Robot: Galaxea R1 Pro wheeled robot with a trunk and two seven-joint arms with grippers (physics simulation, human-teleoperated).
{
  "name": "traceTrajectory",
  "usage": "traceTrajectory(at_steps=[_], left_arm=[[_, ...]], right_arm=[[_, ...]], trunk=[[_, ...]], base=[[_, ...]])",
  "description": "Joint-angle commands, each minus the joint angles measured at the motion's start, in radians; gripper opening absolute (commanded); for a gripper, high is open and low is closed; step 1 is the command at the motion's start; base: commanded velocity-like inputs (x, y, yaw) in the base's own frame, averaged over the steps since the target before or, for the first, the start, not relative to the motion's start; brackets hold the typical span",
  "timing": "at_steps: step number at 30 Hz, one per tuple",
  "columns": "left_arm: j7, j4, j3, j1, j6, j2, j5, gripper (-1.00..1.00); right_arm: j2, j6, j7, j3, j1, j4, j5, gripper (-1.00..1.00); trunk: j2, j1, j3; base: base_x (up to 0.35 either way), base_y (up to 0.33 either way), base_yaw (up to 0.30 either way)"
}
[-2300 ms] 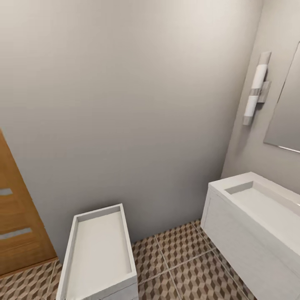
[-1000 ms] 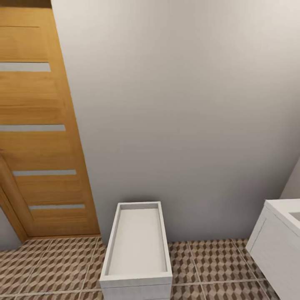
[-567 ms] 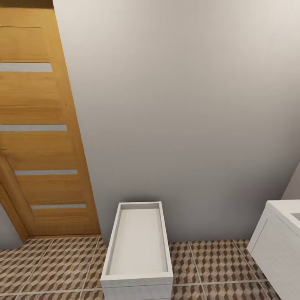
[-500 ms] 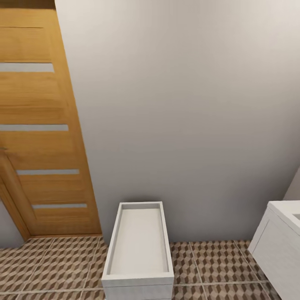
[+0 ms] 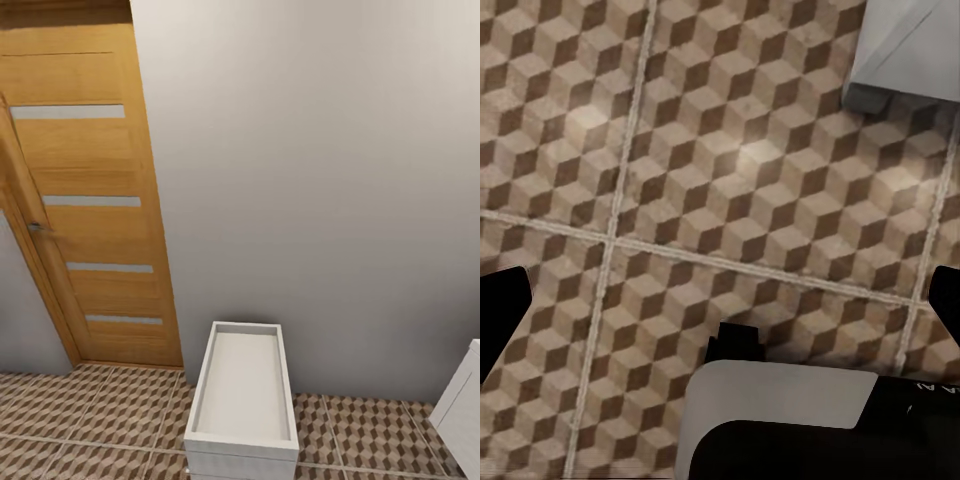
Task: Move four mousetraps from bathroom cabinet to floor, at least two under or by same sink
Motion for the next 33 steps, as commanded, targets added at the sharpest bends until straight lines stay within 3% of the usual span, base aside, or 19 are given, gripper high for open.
traceTrajectory(at_steps=[1, 33], left_arm=[[0.004, 0.002, 0.007, -0.001, -0.004, 0.000, -0.011, 1.00], [0.004, 0.002, 0.007, -0.001, -0.004, 0.000, -0.011, 1.00]], right_arm=[[0.000, -0.006, 0.002, 0.001, -0.002, 0.003, 0.000, 1.00], [0.001, -0.002, 0.002, 0.001, -0.001, 0.003, 0.000, 1.00]], trunk=[[-0.001, 0.000, -0.001], [-0.001, 0.000, -0.001]], base=[[0.000, 0.000, 0.271], [0.000, 0.000, 0.277]])
